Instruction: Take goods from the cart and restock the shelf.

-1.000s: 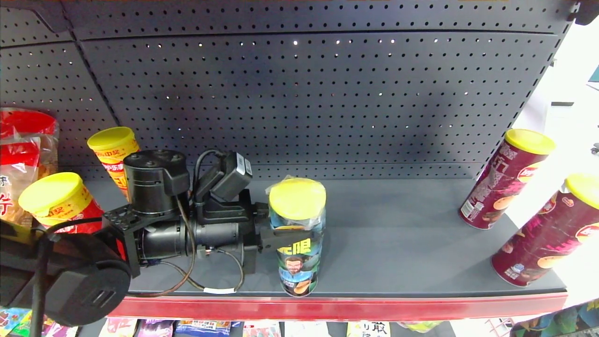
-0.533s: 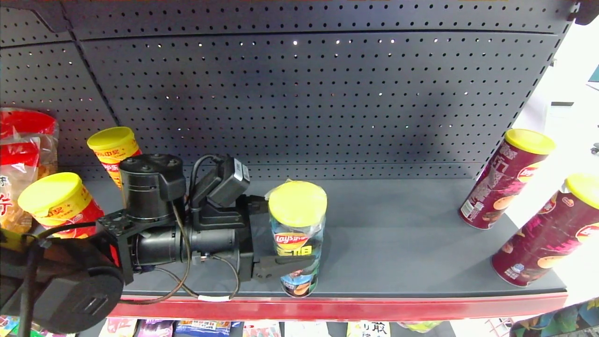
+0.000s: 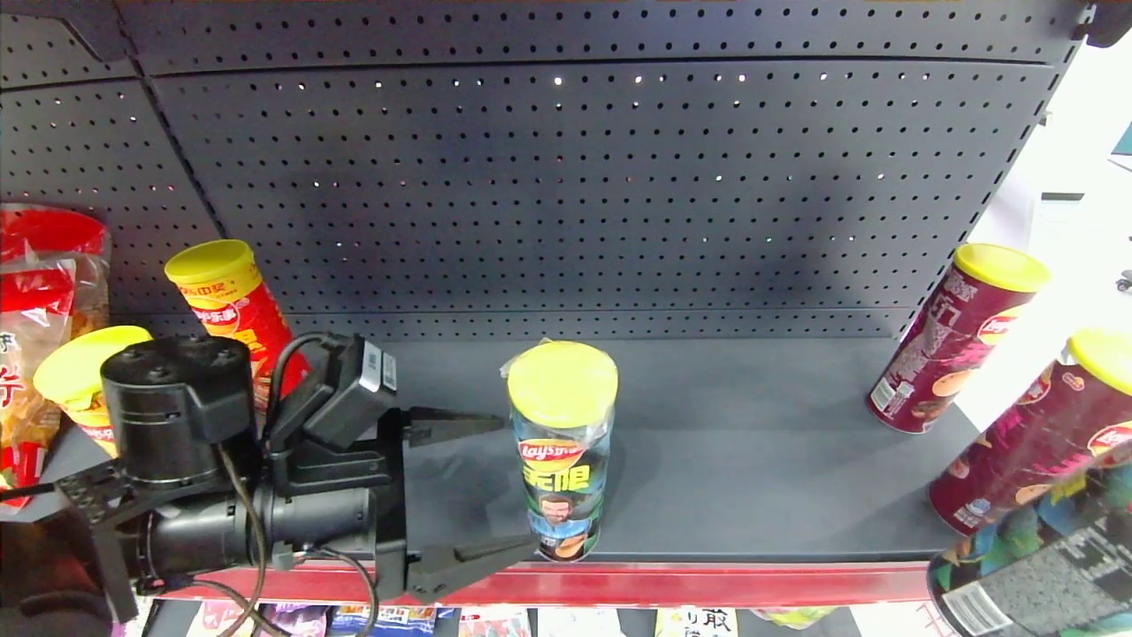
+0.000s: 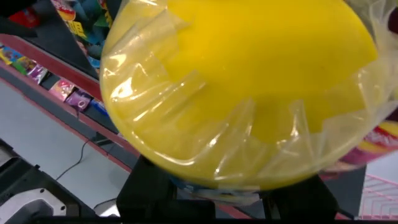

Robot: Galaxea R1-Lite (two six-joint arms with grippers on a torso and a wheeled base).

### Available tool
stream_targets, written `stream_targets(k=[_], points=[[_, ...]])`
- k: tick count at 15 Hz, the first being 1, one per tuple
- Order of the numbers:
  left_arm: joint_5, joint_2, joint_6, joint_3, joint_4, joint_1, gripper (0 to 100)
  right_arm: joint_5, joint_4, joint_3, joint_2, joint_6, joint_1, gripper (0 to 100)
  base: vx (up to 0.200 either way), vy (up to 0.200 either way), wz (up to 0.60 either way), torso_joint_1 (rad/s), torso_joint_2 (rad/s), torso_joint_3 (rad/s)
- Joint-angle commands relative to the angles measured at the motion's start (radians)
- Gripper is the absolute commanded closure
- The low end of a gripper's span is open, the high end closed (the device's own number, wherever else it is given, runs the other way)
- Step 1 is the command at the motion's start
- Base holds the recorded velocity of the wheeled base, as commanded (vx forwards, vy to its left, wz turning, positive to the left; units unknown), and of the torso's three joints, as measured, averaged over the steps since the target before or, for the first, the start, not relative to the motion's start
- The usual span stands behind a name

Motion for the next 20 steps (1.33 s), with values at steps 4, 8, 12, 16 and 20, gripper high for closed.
stream_targets(k=[4,8,12,16,20], points=[[0.024,-0.162,0.000,0.162,0.000,0.044,0,0.003,-0.292,-0.105,0.459,-0.006,0.121,100,0.000,0.000,0.00,0.000,0.00,0.000],[0.065,-0.221,-0.005,0.196,-0.001,0.049,0,0.000,-0.348,-0.226,0.649,-0.006,0.146,100,0.000,0.000,0.00,0.000,0.00,0.000],[0.092,-0.267,-0.006,0.240,0.005,0.049,0,0.003,-0.348,-0.400,0.849,-0.001,0.206,100,0.000,0.000,0.00,0.000,0.00,0.000],[0.128,-0.342,-0.040,0.299,0.007,0.049,0,0.014,-0.371,-0.529,1.024,0.002,0.246,100,0.000,0.000,0.00,0.000,0.00,0.000],[0.177,-0.440,-0.086,0.360,0.008,0.049,0,0.016,-0.411,-0.619,1.146,-0.003,0.266,100,0.000,0.000,0.00,0.000,0.00,0.000]])
